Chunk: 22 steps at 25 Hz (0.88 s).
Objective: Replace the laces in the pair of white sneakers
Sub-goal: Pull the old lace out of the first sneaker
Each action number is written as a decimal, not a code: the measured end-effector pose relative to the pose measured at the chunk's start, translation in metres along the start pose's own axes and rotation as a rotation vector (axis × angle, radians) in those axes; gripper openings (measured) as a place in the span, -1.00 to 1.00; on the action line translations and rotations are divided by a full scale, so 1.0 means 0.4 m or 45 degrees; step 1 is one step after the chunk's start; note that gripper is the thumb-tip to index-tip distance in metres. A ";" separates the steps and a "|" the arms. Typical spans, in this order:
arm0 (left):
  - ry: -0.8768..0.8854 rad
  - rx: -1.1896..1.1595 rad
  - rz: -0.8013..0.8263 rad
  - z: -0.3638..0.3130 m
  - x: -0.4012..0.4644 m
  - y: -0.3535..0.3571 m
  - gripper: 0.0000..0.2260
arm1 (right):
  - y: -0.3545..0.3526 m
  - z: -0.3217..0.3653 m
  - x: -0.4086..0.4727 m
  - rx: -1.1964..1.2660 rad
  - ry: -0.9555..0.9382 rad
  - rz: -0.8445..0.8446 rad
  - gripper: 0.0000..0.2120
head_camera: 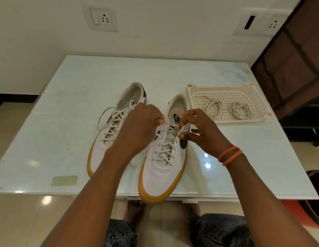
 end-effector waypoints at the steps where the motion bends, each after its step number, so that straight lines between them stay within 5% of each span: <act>1: -0.111 0.010 0.012 0.038 -0.011 -0.024 -0.87 | -0.002 0.000 -0.001 0.013 0.000 0.002 -0.77; 4: -0.427 0.085 0.436 0.120 -0.083 -0.030 -0.91 | -0.011 0.003 -0.004 0.046 -0.014 -0.041 -0.77; 6: -0.495 0.008 0.788 0.107 -0.129 0.020 -0.90 | -0.025 0.001 -0.006 0.123 0.005 -0.099 -0.80; 8: -0.492 -0.061 0.917 0.069 -0.146 0.066 -0.82 | -0.039 -0.005 -0.006 0.159 0.035 -0.200 -0.91; 14: -0.576 -0.122 0.177 -0.027 -0.122 0.070 -0.79 | 0.011 0.034 -0.023 -0.014 0.046 -0.215 -0.83; 17: -0.717 -0.161 0.105 -0.045 -0.160 0.086 -0.73 | 0.065 0.049 -0.029 -0.152 0.088 -0.211 -0.91; 22: -0.725 -0.226 -0.131 -0.113 -0.199 0.085 -0.60 | 0.043 0.051 -0.057 0.180 0.215 -0.309 -0.89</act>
Point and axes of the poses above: each hand's wrist, its own x-axis towards the middle knuckle, its own y-axis out of the palm, z = x × y, the point moved 8 cm from there along x, towards the middle knuckle, and after that the axes turned 15 degrees about y, right-handed, at the moved point
